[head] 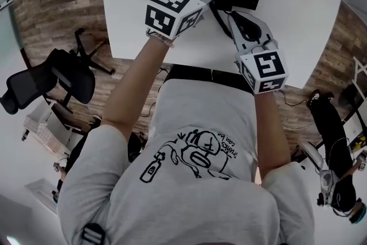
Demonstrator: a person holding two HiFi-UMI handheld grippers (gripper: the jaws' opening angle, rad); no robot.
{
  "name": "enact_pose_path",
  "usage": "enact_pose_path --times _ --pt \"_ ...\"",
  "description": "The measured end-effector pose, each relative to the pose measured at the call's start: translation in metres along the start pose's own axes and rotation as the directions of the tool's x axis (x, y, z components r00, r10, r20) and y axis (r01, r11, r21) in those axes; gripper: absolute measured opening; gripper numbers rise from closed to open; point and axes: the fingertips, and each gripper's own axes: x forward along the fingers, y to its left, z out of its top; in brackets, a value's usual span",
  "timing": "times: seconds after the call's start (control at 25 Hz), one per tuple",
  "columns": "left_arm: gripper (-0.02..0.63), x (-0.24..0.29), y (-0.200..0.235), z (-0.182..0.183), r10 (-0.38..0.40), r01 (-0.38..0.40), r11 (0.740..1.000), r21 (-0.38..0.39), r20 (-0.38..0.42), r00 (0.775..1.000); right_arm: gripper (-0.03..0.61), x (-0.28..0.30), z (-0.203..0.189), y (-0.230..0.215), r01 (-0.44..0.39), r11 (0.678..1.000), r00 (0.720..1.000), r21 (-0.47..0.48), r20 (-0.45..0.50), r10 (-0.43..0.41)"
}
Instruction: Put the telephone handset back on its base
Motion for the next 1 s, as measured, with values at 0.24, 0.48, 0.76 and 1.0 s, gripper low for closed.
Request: enact_pose_path --times 0.24,0.48,0.76,1.0 --pt "0.161 0.001 0.005 0.0 0.042 -0.043 0.999 0.016 0.014 0.999 0.017 0.006 -0.002 -0.008 0.022 1.0 1.0 0.011 0.006 -0.022" --pt "0.15 0.003 0.005 0.0 0.048 -0.049 0.998 0.047 0.015 0.999 0.017 0.011 -0.005 -0.008 0.023 1.0 1.0 0.015 -0.002 -0.023" --pt "0.143 0.005 0.007 -0.001 0.079 -0.08 0.992 0.095 0.017 0.997 0.017 0.017 -0.014 -0.007 0.016 0.999 1.0 0.031 -0.013 -0.016" --pt "0.14 0.007 0.004 -0.002 0.097 -0.1 0.983 0.152 0.024 0.995 0.017 0.021 -0.026 -0.008 0.025 0.998 0.999 0.054 -0.033 -0.024"
